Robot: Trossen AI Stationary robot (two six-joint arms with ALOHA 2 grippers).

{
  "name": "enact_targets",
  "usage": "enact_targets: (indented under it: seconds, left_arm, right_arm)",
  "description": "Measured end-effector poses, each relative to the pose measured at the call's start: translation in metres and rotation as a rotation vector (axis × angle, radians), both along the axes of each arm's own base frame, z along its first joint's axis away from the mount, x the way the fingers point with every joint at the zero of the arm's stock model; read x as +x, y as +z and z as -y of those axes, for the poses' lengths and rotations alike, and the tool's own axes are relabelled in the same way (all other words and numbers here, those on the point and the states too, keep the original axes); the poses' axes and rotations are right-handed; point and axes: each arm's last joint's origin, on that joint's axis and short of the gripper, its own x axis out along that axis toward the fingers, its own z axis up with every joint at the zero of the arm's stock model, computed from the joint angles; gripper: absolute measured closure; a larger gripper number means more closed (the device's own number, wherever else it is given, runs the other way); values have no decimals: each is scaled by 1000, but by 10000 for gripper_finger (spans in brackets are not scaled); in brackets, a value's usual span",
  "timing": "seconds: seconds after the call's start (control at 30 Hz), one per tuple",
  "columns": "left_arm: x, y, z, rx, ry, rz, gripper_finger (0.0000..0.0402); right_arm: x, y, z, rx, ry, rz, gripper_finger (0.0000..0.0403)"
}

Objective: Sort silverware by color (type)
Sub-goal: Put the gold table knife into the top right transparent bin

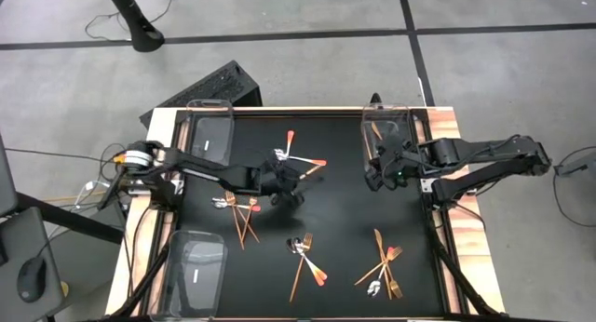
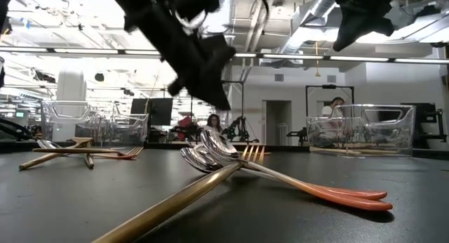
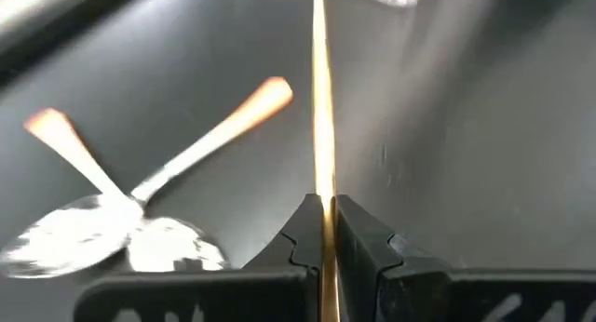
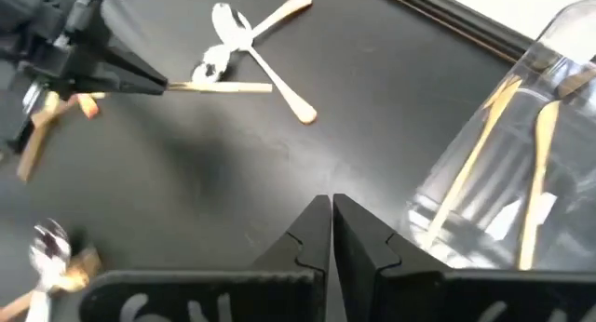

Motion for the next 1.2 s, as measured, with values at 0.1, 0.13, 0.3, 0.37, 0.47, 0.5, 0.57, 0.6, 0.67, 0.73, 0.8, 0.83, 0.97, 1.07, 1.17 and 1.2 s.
enact_targets:
  seconds: [0.1,0.13,0.3,0.37,0.47,0.5,0.57,0.6,0.67,0.73,0.8,0.83,0.97,1.07,1.17,1.2]
  left_arm:
    - [-11,34,-4,33,37,101,401]
    - [-16,45,-4,46,53,137,401]
    - [-32,78,-8,103,131,244,401]
    - [-36,87,-8,109,150,290,401]
    - [-38,94,-8,110,158,328,401]
    - [-38,95,-8,107,154,337,401]
    - [-36,98,-8,109,129,371,401]
    - [-35,101,-7,115,113,391,401]
    - [-34,104,-7,135,75,405,401]
    - [-33,105,-6,149,48,404,401]
    - [-33,105,-6,158,29,396,401]
    - [-33,105,-6,161,22,394,401]
    - [-33,105,-5,149,-1,394,401]
    - [-33,105,-5,146,-8,390,401]
    - [-33,105,-6,146,-6,390,401]
    - [-33,105,-6,146,-7,388,401]
  right_arm:
    - [8,-5,2,51,-70,127,354]
    - [12,-9,3,69,-85,187,348]
    - [35,-22,6,164,-106,594,297]
    - [44,-25,9,181,-101,745,269]
    - [59,-28,17,194,-86,856,223]
    - [64,-30,20,198,-84,864,209]
    - [75,-36,27,214,-69,884,186]
    - [80,-39,31,226,-57,900,178]
    - [91,-43,35,244,-34,947,169]
    - [99,-44,39,255,-31,988,168]
    - [107,-43,41,254,-29,1008,171]
    - [110,-43,42,253,-26,1006,174]
    - [126,-42,44,242,2,988,192]
    - [135,-42,45,250,21,986,222]
    - [139,-44,45,247,22,970,280]
    - [139,-45,45,241,24,961,306]
